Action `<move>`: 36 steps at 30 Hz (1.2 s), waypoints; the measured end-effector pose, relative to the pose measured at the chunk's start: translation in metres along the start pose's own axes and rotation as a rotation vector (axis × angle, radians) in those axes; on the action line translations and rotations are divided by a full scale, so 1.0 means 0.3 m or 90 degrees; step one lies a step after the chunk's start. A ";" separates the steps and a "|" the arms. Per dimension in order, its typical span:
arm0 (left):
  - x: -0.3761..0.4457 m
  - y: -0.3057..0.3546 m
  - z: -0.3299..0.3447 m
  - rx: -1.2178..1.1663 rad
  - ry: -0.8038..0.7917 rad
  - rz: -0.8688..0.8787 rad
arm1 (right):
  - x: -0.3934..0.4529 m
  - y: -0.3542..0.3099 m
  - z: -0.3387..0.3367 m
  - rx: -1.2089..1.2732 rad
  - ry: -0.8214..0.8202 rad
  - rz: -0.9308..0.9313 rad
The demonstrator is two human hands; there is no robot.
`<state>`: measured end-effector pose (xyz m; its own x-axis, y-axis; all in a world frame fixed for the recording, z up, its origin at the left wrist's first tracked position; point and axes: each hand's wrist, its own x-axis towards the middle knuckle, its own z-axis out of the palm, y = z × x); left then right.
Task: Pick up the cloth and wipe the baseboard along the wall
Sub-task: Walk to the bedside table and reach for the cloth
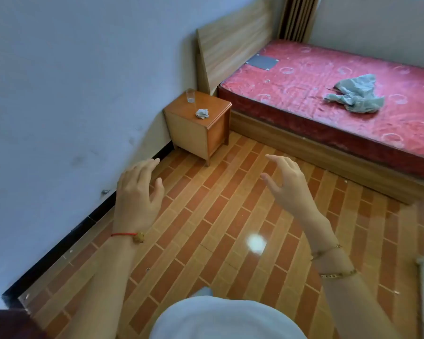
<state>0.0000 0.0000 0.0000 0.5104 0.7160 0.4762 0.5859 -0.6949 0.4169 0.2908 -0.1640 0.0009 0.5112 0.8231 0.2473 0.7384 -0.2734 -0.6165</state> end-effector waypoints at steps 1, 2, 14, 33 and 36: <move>0.004 -0.002 0.008 -0.004 0.003 0.005 | 0.006 0.008 0.001 0.003 0.005 0.001; 0.014 0.002 0.012 -0.003 0.008 0.005 | 0.018 0.009 -0.002 0.001 0.002 0.005; 0.246 -0.114 0.210 -0.002 -0.022 -0.030 | 0.304 0.125 0.127 -0.001 -0.028 0.041; 1.179 -0.463 0.593 -0.019 -0.042 0.020 | 1.258 0.197 0.435 0.014 -0.024 0.054; 1.302 -0.514 0.672 -0.019 -0.053 0.015 | 1.381 0.239 0.491 0.015 -0.025 0.068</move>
<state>0.2358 0.4001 -0.0344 0.5749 0.7013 0.4214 0.5550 -0.7127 0.4290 0.4907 0.2309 -0.0510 0.5686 0.8088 0.1503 0.6699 -0.3492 -0.6552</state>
